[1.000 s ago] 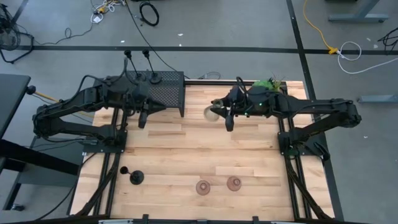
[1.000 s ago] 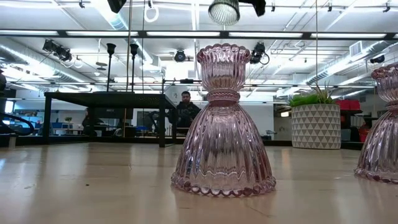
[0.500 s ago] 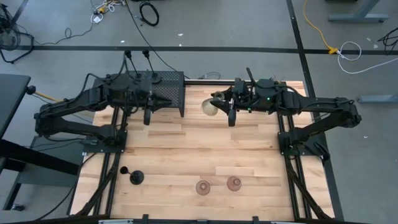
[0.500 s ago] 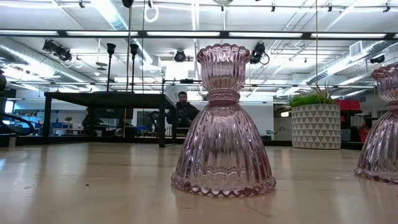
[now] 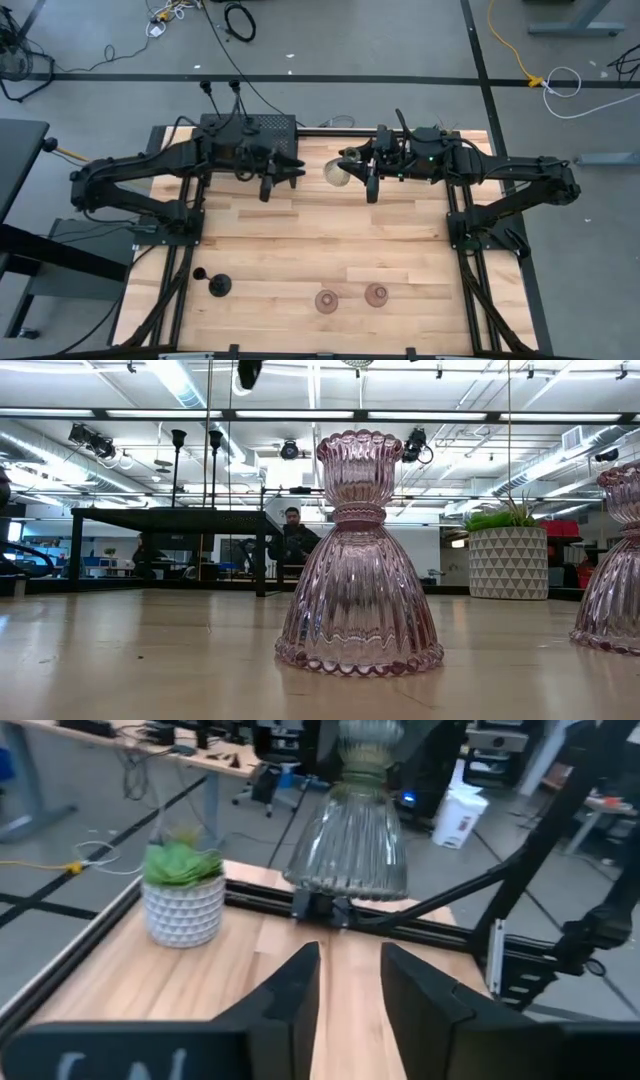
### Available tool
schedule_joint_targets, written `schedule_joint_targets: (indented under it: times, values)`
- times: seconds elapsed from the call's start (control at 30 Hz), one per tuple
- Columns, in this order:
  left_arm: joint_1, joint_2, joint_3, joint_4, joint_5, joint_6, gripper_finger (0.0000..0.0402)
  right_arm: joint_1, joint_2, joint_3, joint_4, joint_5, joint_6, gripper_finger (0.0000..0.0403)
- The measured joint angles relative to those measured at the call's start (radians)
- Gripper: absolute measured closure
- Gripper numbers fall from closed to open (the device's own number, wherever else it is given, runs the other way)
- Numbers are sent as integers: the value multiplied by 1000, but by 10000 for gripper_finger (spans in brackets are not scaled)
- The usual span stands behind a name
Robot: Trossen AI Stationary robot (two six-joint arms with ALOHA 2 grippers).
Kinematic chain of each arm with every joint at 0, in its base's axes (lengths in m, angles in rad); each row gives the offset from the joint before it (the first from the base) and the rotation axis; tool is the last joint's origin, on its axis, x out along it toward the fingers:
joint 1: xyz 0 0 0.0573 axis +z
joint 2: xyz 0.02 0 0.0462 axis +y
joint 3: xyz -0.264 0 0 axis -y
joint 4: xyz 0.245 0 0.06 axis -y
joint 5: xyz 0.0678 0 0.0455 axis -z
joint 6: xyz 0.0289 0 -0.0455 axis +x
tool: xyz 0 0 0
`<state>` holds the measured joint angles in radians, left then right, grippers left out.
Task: Pick & Place candle stick holders
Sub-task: Put the green glass candle holder on the shelf
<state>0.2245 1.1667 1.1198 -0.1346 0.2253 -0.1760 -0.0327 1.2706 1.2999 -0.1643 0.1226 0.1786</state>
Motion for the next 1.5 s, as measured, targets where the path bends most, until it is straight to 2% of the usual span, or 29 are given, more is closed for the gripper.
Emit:
schedule_joint_targets:
  times: [0.33,0.53,0.93,1.07,1.23,1.5]
  values:
    - [0,102,-1,132,16,-57,234,0,36,0,11,-8,4,273]
    - [0,111,-1,154,33,-120,204,0,53,0,15,-10,19,273]
    - [-7,111,-1,173,30,-127,146,0,56,0,13,-10,19,273]
    - [-22,123,0,188,-8,-119,132,0,56,0,13,-10,18,273]
    - [-39,163,-1,199,-11,-127,119,0,56,0,9,-10,14,273]
    - [-61,224,-1,305,-12,-127,105,0,55,0,6,-11,13,273]
